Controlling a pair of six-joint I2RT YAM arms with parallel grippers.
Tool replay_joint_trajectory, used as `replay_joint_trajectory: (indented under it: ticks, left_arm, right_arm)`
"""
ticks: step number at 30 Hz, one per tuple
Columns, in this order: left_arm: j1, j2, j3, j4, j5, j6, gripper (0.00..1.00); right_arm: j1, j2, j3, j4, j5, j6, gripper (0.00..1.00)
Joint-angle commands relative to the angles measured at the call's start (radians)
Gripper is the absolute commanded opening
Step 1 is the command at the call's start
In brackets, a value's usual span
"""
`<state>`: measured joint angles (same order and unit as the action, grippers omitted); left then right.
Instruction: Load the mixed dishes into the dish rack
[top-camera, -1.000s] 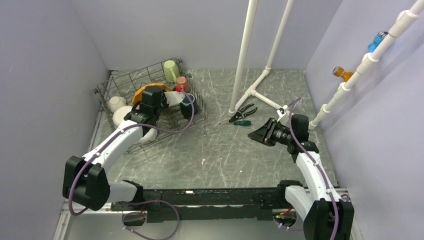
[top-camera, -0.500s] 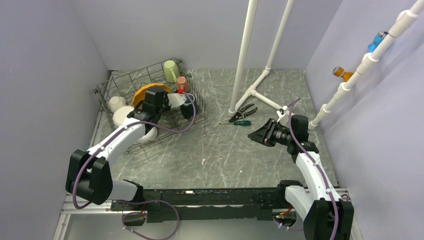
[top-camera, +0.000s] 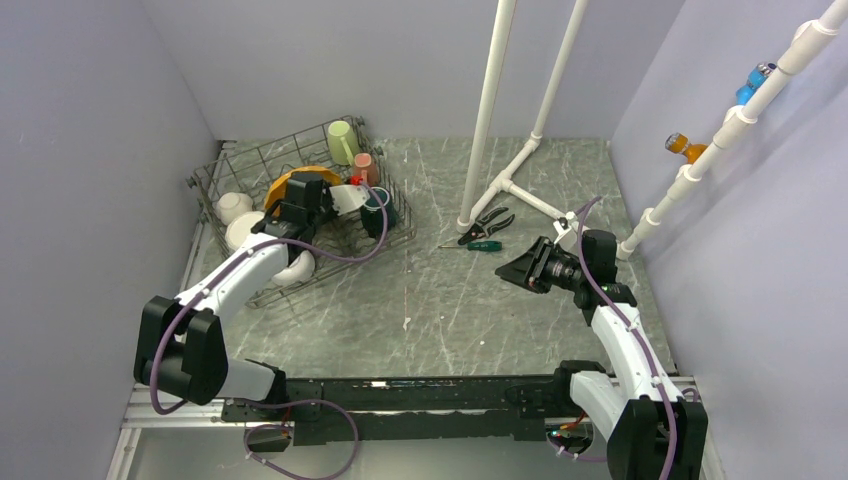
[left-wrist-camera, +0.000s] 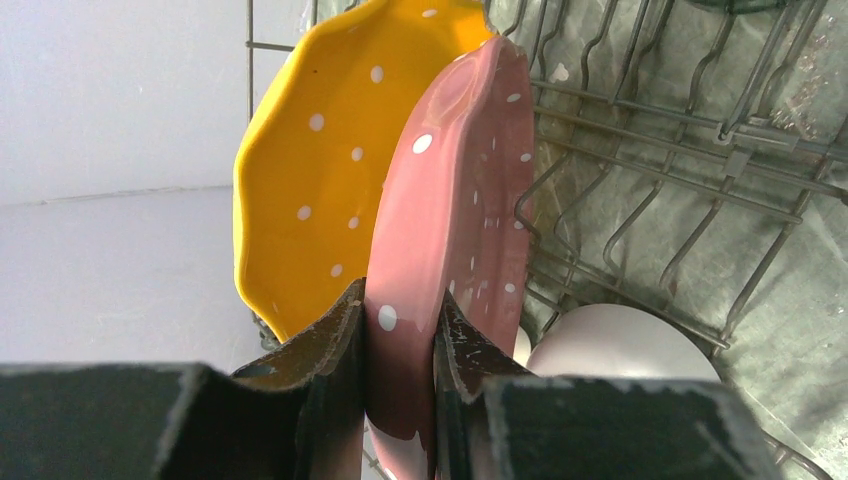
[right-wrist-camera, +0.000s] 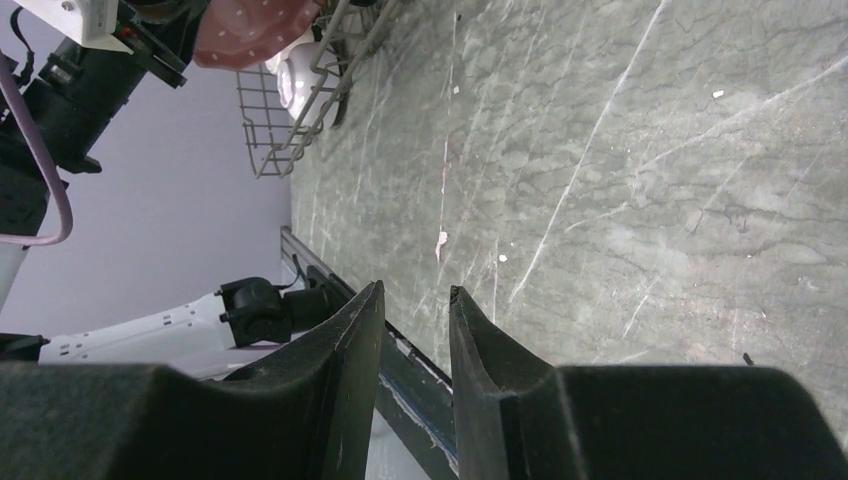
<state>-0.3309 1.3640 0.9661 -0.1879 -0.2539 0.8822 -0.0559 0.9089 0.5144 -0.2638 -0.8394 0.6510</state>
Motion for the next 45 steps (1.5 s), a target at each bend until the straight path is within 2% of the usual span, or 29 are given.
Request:
replay_joint_trajectory:
  ticks: [1,11,18,25,33,39,45]
  left_arm:
    - [0.004,-0.035,0.063,0.143,0.062,0.007,0.00]
    - [0.004,0.026,0.122,0.081,0.083,0.015,0.00]
    - [0.004,0.045,0.119,0.098,0.060,0.028,0.01]
    - [0.006,0.062,0.120,0.096,0.037,0.024,0.17]
    - [0.006,0.048,0.105,0.130,0.002,0.024,0.47]
    - [0.006,0.031,0.097,0.174,-0.061,0.033,0.58]
    - [0.006,0.002,0.090,0.232,-0.129,0.026,0.62]
  right_arm:
    - [-0.001,0.002,0.004,0.047,-0.013,0.003,0.32]
    - [-0.001,0.010,0.013,0.043,-0.013,0.004,0.32]
    - [-0.001,0.017,0.017,0.043,-0.012,0.005,0.32]
    - [-0.001,0.019,0.013,0.049,-0.012,0.010,0.32]
    - [-0.001,0.010,0.012,0.041,-0.010,0.008,0.32]
    - [-0.001,0.003,0.009,0.038,-0.010,0.011,0.32]
    - [-0.002,-0.003,0.004,0.043,-0.012,0.020,0.32]
